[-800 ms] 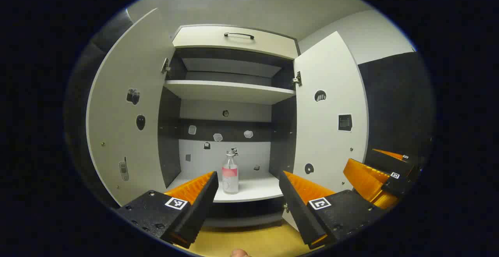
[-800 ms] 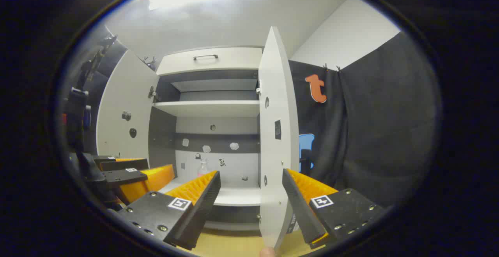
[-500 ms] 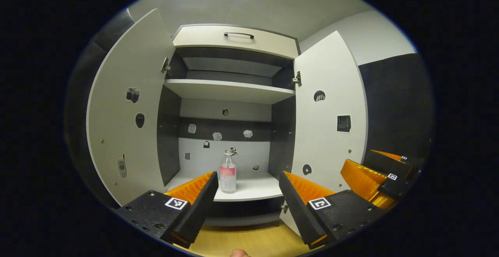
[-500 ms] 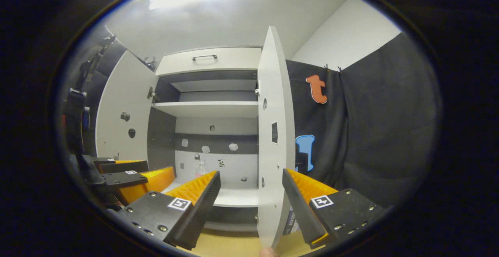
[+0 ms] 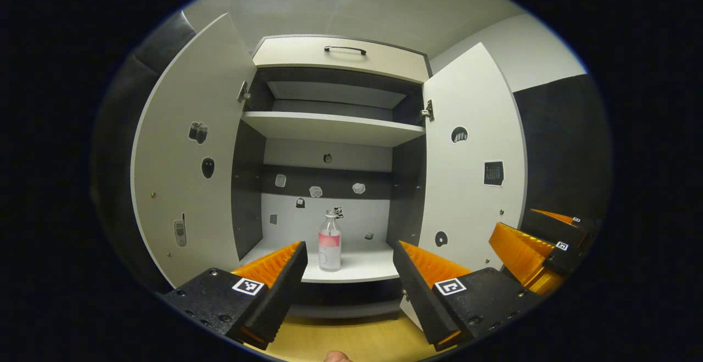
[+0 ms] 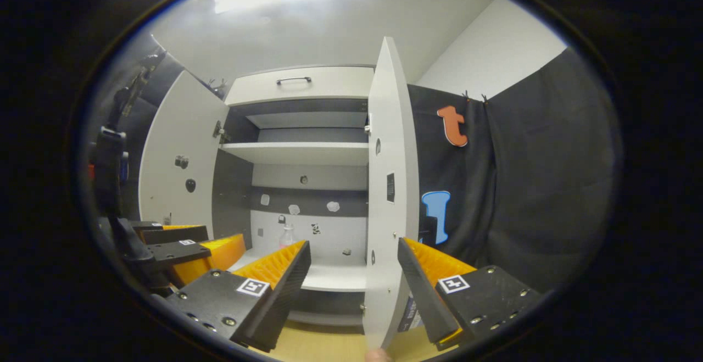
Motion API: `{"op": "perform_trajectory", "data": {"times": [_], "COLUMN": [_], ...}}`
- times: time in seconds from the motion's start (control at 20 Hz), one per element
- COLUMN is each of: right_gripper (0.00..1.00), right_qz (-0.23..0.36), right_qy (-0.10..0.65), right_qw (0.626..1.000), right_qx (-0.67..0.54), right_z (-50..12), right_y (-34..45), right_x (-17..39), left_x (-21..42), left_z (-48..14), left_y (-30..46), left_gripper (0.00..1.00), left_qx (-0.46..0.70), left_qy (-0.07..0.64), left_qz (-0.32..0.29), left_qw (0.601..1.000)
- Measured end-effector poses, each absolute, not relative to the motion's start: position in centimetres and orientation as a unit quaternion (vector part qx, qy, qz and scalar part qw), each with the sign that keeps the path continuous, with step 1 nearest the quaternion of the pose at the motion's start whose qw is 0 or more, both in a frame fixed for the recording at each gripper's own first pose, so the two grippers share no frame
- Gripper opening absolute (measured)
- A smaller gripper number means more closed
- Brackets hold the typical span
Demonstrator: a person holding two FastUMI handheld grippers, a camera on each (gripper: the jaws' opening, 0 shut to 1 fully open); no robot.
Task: Grasp the bottle in the cabinet with the left hand and place it on the coaster, then close the right door with the right hand and the left door with the left hand.
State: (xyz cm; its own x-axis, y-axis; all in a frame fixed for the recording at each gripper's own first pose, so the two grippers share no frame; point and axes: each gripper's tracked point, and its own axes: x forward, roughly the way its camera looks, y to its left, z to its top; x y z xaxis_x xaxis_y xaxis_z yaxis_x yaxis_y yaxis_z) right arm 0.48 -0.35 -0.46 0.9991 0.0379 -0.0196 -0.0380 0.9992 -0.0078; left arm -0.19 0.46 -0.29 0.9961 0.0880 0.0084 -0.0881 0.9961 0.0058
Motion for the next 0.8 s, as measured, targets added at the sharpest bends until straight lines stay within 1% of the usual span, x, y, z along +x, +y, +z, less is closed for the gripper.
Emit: {"op": "perform_trajectory", "data": {"times": [0.1, 0.15, 0.25, 0.3, 0.35, 0.4, 0.5, 0.6, 0.75, 0.8], "right_gripper": [0.96, 0.94, 0.96, 0.93, 0.93, 0.96, 0.96, 0.96, 0.96, 0.93], "right_qz": [0.015, 0.012, 0.005, 0.002, -0.001, -0.004, -0.011, -0.022, -0.044, -0.054], "right_qy": [0.009, 0.007, 0.005, 0.004, 0.003, 0.003, 0.004, 0.004, 0.005, 0.006], "right_qw": [1.000, 1.000, 1.000, 1.000, 1.000, 1.000, 1.000, 0.999, 0.998, 0.998], "right_qx": [-0.006, -0.007, -0.009, -0.011, -0.013, -0.017, -0.026, -0.033, -0.039, -0.042], "right_z": [-0.5, -0.5, -0.4, -0.4, -0.5, -0.4, -0.5, -0.4, -0.5, -0.5], "right_y": [-0.9, -1.1, -1.5, -1.7, -1.9, -2.1, -2.5, -2.9, -3.8, -4.3], "right_x": [0.3, 0.3, 0.0, -0.2, -0.3, -0.5, -0.7, -0.8, -0.8, -0.9], "left_x": [0.4, 0.9, 2.1, 2.9, 3.8, 4.8, 7.2, 10.0, 14.6, 16.2], "left_z": [-0.2, -0.1, 0.0, 0.0, 0.0, 0.1, 0.0, -0.7, -2.7, -3.4], "left_y": [0.9, 1.1, 1.9, 2.4, 3.0, 3.6, 5.2, 6.3, 7.2, 7.3], "left_gripper": [0.97, 0.97, 0.97, 0.97, 0.96, 0.97, 0.97, 0.97, 0.97, 0.97], "left_qx": [0.017, 0.022, 0.028, 0.030, 0.031, 0.032, 0.036, 0.041, 0.042, 0.039], "left_qy": [-0.009, -0.013, -0.020, -0.020, -0.021, -0.024, -0.028, -0.025, 0.000, 0.007], "left_qz": [0.050, 0.051, 0.057, 0.062, 0.066, 0.071, 0.080, 0.083, 0.069, 0.062], "left_qw": [0.999, 0.998, 0.998, 0.997, 0.997, 0.997, 0.996, 0.995, 0.997, 0.997]}}
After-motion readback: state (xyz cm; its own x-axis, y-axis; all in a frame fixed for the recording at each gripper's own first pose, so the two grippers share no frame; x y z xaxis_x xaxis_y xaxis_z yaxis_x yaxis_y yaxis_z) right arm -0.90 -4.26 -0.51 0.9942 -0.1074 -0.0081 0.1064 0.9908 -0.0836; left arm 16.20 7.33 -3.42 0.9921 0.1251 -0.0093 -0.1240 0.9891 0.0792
